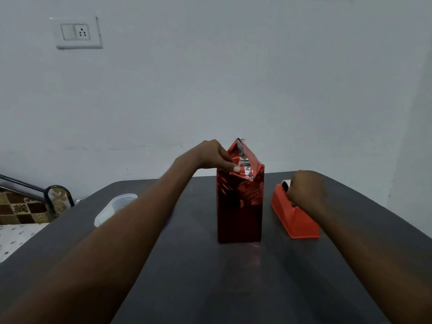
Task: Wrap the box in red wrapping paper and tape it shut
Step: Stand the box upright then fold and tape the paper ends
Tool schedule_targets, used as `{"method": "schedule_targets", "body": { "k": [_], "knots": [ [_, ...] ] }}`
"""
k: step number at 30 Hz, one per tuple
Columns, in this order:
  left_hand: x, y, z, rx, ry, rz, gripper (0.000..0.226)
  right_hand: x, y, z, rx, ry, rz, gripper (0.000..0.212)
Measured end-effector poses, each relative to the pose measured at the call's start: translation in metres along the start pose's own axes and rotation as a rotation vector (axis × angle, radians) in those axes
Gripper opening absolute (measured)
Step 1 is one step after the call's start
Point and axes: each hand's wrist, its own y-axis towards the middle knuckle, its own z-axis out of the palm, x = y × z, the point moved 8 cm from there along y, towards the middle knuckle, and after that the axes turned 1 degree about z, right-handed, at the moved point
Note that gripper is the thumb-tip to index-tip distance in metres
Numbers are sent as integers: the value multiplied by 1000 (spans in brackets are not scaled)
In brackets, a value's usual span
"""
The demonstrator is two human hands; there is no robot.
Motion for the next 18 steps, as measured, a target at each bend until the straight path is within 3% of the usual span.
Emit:
{"method": "schedule_targets", "body": {
  "k": [6,9,12,16,18],
  "knots": [
    [2,0,2,2,-8,3,47,-22,-5,8,104,-132,23,30],
    [3,2,1,-4,-14,0,47,-30,-4,8,129,-92,68,25],
    [5,2,2,-3,-25,-1,46,-45,1,19,232,25,176,7],
    [7,3,2,-4,-42,-3,47,-62,2,28,391,299,418,16],
    [7,4,2,0,-42,4,47,-61,-6,27,475,359,503,10]
  ]
}}
